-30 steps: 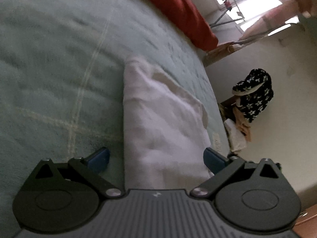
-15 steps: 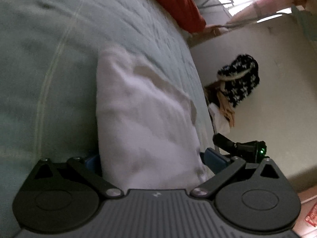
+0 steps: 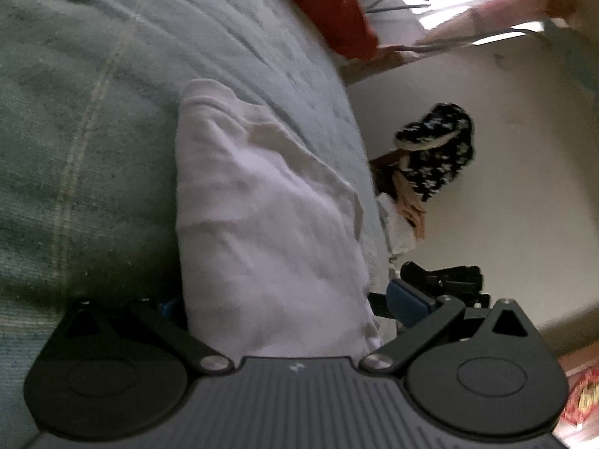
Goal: Fold clothes
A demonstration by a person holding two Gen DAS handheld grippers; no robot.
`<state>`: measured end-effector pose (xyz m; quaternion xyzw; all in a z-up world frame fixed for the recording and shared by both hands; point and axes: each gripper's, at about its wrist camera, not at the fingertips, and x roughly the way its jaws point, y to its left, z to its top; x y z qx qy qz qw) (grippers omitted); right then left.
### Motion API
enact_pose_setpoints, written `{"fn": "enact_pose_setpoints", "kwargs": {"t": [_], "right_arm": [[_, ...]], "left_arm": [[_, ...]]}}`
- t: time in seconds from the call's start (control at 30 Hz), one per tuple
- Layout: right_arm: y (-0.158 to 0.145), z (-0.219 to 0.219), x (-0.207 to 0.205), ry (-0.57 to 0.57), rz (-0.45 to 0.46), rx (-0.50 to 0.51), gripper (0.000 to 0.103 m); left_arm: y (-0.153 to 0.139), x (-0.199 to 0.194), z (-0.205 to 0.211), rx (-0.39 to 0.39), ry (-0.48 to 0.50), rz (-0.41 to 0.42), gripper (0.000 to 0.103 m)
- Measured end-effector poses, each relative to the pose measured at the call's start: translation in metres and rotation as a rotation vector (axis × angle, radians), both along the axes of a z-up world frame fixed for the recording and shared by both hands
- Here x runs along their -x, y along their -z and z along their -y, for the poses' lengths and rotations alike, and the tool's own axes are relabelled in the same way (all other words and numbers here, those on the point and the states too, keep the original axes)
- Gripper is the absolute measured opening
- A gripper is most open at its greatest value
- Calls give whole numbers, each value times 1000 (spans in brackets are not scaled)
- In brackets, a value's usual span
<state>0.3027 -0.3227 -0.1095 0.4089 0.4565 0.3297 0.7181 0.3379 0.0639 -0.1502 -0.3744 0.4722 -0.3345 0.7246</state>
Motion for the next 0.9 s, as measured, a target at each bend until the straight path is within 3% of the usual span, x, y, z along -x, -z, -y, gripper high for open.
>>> {"fn": "enact_pose_setpoints", "kwargs": {"t": [0.1,0.4,0.77,0.9], "right_arm": [[0,0,7,-20,63,0,103],[-1,1,10,-14,84,11,103],[-10,3,19,40,41,-2,103],[-21,-2,22,49,40,-6,103]], "left_arm": [[0,-3,4,-1,-2,0,102],[0,-5,2,-24,3,-6,102],[-4,-2,-3,12,-63,-84,102],[-12,1,-3,26,-61,-74,102]]}}
